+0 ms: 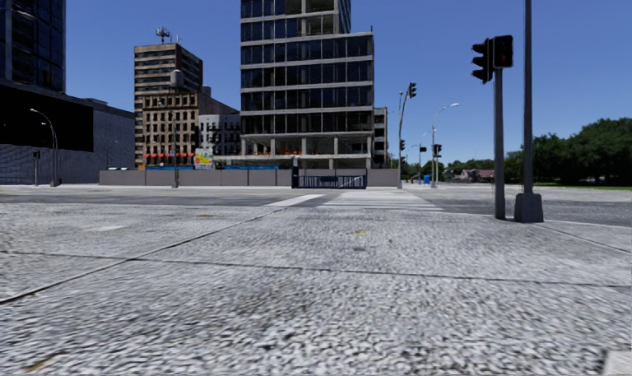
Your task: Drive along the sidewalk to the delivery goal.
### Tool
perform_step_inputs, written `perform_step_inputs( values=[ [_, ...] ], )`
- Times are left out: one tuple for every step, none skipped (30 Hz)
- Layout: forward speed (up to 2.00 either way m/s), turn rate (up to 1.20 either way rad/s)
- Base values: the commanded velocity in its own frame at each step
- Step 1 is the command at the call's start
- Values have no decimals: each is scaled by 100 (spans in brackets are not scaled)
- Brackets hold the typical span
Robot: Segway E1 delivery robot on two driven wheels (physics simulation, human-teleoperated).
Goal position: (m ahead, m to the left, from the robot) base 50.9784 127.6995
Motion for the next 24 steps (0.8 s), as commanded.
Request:
perform_step_inputs(
  values=[
    [200, 91],
    [200, 91],
    [200, 91],
    [200, 91],
    [200, 91],
    [200, 91],
    [200, 91],
    [200, 91],
    [200, 91],
    [200, 91],
    [200, 91],
    [200, 91],
    [200, 91],
    [200, 91],
    [200, 91],
    [200, 91],
    [200, 91],
    [200, 91],
    [200, 89],
    [200, 78],
    [200, 66],
    [200, 58],
    [200, 58],
    [200, 50]
  ],
)
